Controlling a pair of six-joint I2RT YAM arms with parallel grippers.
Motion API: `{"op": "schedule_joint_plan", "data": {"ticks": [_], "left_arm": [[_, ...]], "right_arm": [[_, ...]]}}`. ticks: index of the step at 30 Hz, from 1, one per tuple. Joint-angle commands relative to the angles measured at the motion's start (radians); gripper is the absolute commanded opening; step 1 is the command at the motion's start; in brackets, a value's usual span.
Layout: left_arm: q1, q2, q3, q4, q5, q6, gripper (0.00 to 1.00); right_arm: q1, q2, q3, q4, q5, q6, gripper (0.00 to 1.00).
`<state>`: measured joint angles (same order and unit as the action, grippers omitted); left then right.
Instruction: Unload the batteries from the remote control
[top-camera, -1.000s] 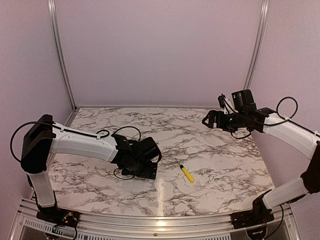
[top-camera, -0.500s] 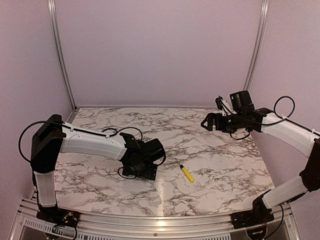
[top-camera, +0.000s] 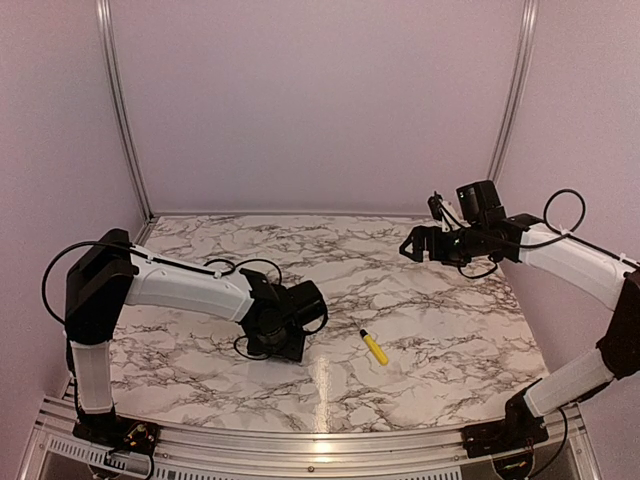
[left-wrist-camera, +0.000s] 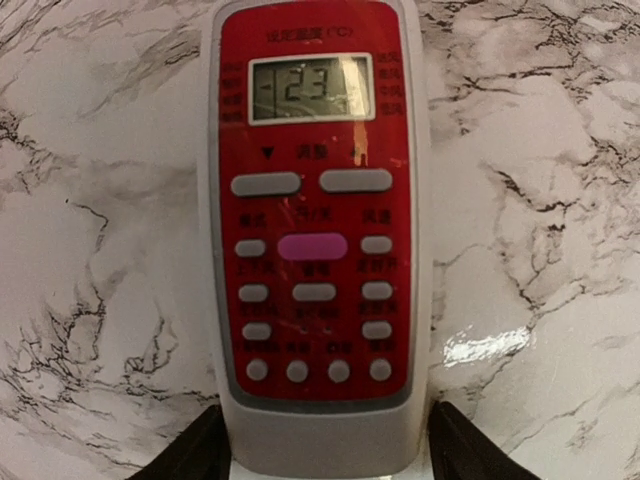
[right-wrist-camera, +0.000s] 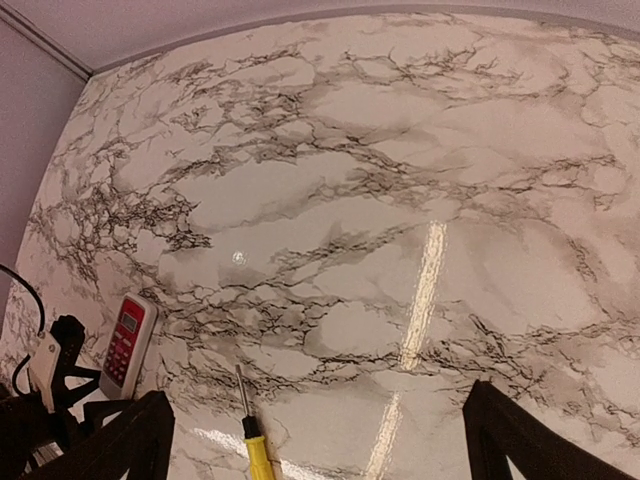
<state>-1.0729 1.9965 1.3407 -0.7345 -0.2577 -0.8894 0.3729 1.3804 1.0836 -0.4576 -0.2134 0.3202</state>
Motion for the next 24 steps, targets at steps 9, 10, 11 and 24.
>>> {"op": "schedule_joint_plan", "data": {"ticks": [9,10,11,24], "left_arm": [[0.02,0.003,-0.081,0.079,0.053,0.048,0.43],[0.021,-0.005,-0.079,0.08,0.057,0.058,0.41],[0.021,-0.013,-0.076,0.08,0.061,0.066,0.4],[0.078,-0.162,-0.117,0.173,0.324,0.211,0.4]], "right_arm": [[0.008,0.001,0.059,-0.037,-0.002,0.01,0.99],[0.008,0.0,0.061,-0.039,-0.001,0.013,0.99],[0.008,-0.003,0.061,-0.039,0.0,0.018,0.99],[0.009,-0.036,0.042,-0.021,-0.01,0.104,0.99]]}}
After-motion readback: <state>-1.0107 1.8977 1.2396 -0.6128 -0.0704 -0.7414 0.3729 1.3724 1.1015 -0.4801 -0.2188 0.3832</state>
